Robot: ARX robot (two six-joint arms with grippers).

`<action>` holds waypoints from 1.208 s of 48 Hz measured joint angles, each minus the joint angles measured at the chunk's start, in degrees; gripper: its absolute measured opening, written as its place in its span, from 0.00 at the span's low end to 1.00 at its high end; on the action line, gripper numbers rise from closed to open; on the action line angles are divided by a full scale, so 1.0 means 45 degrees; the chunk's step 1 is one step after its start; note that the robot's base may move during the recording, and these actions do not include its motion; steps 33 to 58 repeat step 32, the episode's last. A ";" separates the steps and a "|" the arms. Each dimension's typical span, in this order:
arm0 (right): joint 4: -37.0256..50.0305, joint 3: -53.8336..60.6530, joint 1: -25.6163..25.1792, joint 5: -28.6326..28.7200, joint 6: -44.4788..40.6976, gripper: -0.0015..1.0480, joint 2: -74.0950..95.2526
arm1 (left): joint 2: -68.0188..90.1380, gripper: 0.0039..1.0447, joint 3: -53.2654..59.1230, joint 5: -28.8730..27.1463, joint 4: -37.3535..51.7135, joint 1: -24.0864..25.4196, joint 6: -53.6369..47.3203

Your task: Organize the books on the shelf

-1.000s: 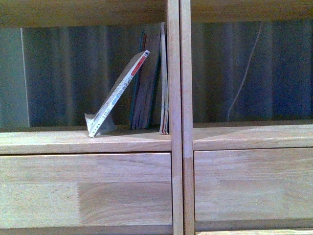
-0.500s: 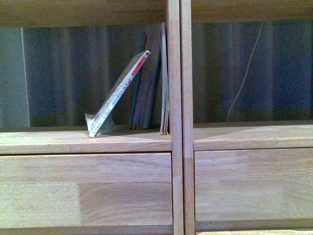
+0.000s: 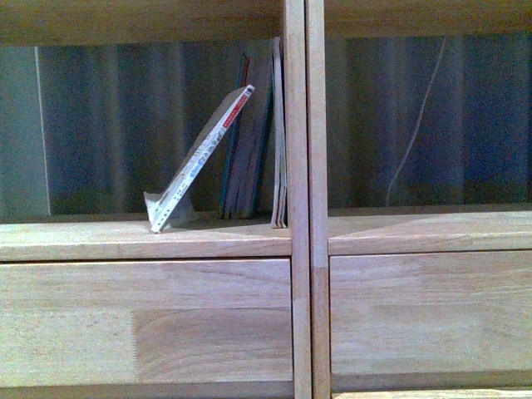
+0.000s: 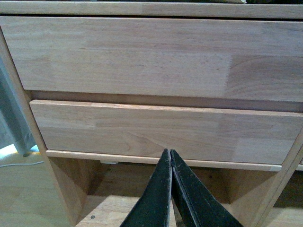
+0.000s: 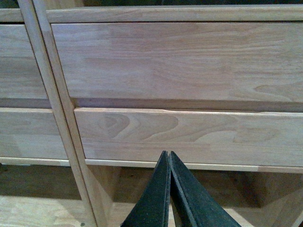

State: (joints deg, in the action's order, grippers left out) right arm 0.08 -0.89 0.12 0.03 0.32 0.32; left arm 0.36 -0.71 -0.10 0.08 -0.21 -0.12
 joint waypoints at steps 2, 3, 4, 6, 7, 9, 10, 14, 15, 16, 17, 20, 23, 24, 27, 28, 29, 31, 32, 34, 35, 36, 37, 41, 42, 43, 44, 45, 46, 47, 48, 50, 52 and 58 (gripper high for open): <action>0.0000 0.0000 0.0000 0.0000 0.0000 0.03 0.0000 | 0.0000 0.09 0.0000 0.0000 0.0000 0.0000 0.0000; 0.0000 0.0000 0.0000 0.0000 -0.0024 0.04 0.0000 | 0.0000 0.12 0.0000 0.0000 0.0000 0.0000 0.0005; 0.0000 0.0000 0.0000 0.0005 -0.0024 0.08 0.0000 | 0.0000 0.17 0.0000 0.0000 0.0000 0.0000 0.0000; 0.0000 0.0000 0.0000 0.0000 -0.0024 0.15 0.0000 | 0.0000 0.24 0.0000 0.0000 0.0000 0.0000 0.0005; 0.0000 0.0000 0.0000 0.0000 -0.0024 0.20 0.0000 | 0.0000 0.29 0.0000 0.0000 0.0000 0.0000 0.0000; 0.0000 0.0000 0.0000 0.0000 -0.0024 0.28 0.0000 | 0.0000 0.38 0.0000 0.0000 0.0000 0.0000 0.0000; 0.0000 0.0000 0.0000 0.0000 -0.0024 0.32 0.0000 | 0.0000 0.41 0.0000 0.0000 0.0000 0.0000 0.0000; 0.0000 0.0000 0.0000 0.0000 -0.0024 0.43 0.0000 | 0.0000 0.53 0.0000 0.0000 0.0000 0.0000 0.0000; 0.0000 0.0000 0.0000 0.0000 -0.0024 0.46 0.0000 | 0.0000 0.57 0.0000 0.0000 0.0000 0.0000 0.0005; 0.0000 0.0000 0.0000 0.0000 -0.0024 0.48 0.0000 | 0.0000 0.58 0.0000 0.0000 0.0000 0.0000 0.0000; 0.0000 0.0000 0.0000 0.0000 -0.0024 0.51 0.0000 | 0.0000 0.62 0.0000 0.0000 0.0000 0.0000 0.0000; 0.0000 0.0000 0.0000 0.0000 -0.0024 0.59 0.0000 | 0.0000 0.70 0.0000 0.0000 0.0000 0.0000 0.0000; 0.0000 0.0000 0.0000 0.0000 -0.0024 0.67 0.0000 | 0.0000 0.79 0.0000 0.0000 0.0000 0.0000 0.0000; 0.0000 0.0000 0.0000 0.0000 -0.0024 0.71 0.0000 | 0.0000 0.82 0.0000 0.0000 0.0000 0.0000 0.0000; 0.0000 0.0000 0.0000 0.0000 -0.0024 0.79 0.0000 | 0.0000 0.90 0.0000 0.0000 0.0000 0.0000 0.0000; 0.0000 0.0000 0.0000 0.0000 -0.0024 0.82 0.0000 | 0.0000 0.93 0.0000 0.0000 0.0000 0.0000 0.0000; 0.0000 0.0000 0.0000 0.0000 -0.0024 0.85 0.0000 | 0.0000 0.95 0.0000 0.0000 0.0000 0.0000 -0.0005; 0.0000 0.0000 0.0000 0.0000 -0.0024 0.89 0.0000 | 0.0000 0.94 0.0000 0.0005 0.0000 0.0000 0.0000; 0.0000 0.0000 0.0000 0.0000 -0.0024 0.92 0.0000 | 0.0000 0.93 0.0000 0.0000 0.0000 0.0000 0.0000; 0.0000 0.0000 0.0000 0.0000 -0.0024 0.92 0.0000 | 0.0000 0.93 0.0000 0.0000 0.0000 0.0000 0.0000; 0.0000 0.0000 0.0000 0.0000 -0.0024 0.92 0.0000 | 0.0000 0.93 0.0000 0.0000 0.0000 0.0000 0.0000; 0.0000 0.0000 0.0000 0.0000 -0.0024 0.92 0.0000 | 0.0000 0.93 0.0000 0.0000 0.0000 0.0000 0.0000; 0.0000 0.0000 0.0000 0.0000 -0.0024 0.92 0.0000 | 0.0000 0.93 0.0000 0.0000 0.0000 0.0000 0.0000; 0.0000 0.0000 0.0000 0.0000 -0.0024 0.92 0.0000 | 0.0000 0.93 0.0000 0.0000 0.0000 0.0000 0.0000; 0.0000 0.0000 0.0000 0.0000 -0.0024 0.92 0.0000 | 0.0000 0.93 0.0000 0.0000 0.0000 0.0000 0.0000; 0.0000 0.0000 0.0000 0.0000 -0.0024 0.92 0.0000 | 0.0000 0.93 0.0000 0.0000 0.0000 0.0000 0.0000; 0.0000 0.0000 0.0000 0.0000 -0.0024 0.92 0.0000 | 0.0000 0.93 0.0000 0.0000 0.0000 0.0000 0.0000; 0.0000 0.0000 0.0000 0.0000 -0.0024 0.92 0.0000 | 0.0000 0.93 0.0000 0.0000 0.0000 0.0000 0.0000; 0.0000 0.0000 0.0000 0.0000 -0.0024 0.92 0.0000 | 0.0000 0.93 0.0000 0.0000 0.0000 0.0000 0.0000; 0.0000 0.0000 0.0000 0.0000 -0.0024 0.92 0.0000 | 0.0000 0.93 0.0000 0.0000 0.0000 0.0000 0.0000; 0.0000 0.0000 0.0000 0.0000 -0.0024 0.92 0.0000 | 0.0000 0.93 0.0000 0.0000 0.0000 0.0000 0.0000; 0.0000 0.0000 0.0000 0.0000 -0.0024 0.92 0.0000 | 0.0000 0.93 0.0000 0.0000 0.0000 0.0000 0.0000; 0.0000 0.0000 0.0000 0.0000 -0.0024 0.92 0.0000 | 0.0000 0.93 0.0000 0.0000 0.0000 0.0000 0.0000; 0.0000 0.0000 0.0000 0.0000 -0.0024 0.92 0.0000 | 0.0000 0.93 0.0000 0.0000 0.0000 0.0000 0.0000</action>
